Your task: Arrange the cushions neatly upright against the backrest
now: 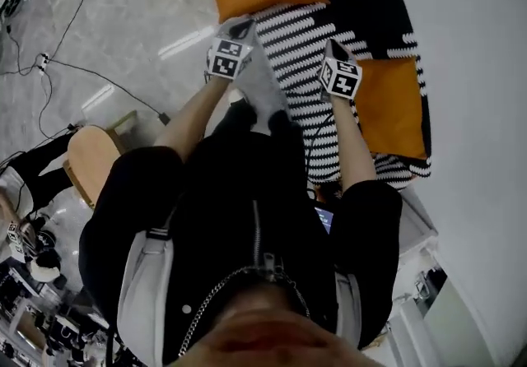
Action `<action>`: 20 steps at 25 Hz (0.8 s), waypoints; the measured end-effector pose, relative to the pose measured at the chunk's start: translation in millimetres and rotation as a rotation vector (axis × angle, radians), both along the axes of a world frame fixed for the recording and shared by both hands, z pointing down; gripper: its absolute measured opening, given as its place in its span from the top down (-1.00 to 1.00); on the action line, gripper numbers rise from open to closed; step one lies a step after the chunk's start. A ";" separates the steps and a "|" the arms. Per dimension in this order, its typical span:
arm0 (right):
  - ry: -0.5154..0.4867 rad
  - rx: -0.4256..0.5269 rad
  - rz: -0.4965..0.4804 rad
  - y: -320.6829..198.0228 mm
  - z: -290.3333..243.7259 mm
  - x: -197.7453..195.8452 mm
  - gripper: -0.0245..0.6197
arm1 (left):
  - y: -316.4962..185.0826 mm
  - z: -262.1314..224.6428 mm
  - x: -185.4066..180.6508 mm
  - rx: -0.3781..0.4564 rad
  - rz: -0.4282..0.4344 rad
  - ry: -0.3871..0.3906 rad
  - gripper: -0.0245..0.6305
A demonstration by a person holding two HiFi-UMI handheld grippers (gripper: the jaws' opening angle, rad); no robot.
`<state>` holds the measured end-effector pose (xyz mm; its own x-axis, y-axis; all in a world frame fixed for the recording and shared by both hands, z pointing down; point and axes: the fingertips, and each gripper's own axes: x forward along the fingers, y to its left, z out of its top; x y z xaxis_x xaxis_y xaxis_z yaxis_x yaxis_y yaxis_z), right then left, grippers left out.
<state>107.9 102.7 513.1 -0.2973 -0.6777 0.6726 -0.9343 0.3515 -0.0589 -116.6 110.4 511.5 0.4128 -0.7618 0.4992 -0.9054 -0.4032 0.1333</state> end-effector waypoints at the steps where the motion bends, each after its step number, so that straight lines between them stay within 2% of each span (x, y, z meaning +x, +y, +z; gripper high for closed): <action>1: 0.006 0.005 -0.036 -6.5 -5.1 -23.2 0.91 | 0.5 -1.1 -18.9 0.001 -0.034 0.014 0.90; 4: 0.032 0.017 -0.126 -18.5 -11.5 -77.1 0.91 | 6.0 1.9 -63.6 -0.010 -0.116 0.040 0.90; 8: 0.026 0.009 -0.184 -31.2 -9.0 -120.6 0.91 | 13.3 12.7 -104.8 -0.037 -0.186 0.045 0.90; 16: 0.005 0.007 -0.236 -73.0 0.6 -171.6 0.91 | 1.2 20.7 -158.9 -0.064 -0.299 0.043 0.90; 20: 0.019 0.028 -0.299 -107.1 6.6 -182.8 0.91 | -21.7 22.3 -167.0 -0.066 -0.328 0.018 0.90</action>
<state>-74.8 -4.3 519.7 -0.4745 -0.5803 0.6619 -0.7897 0.6128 -0.0289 -283.6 88.8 533.8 0.1602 -0.8220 0.5465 -0.9827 -0.0810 0.1663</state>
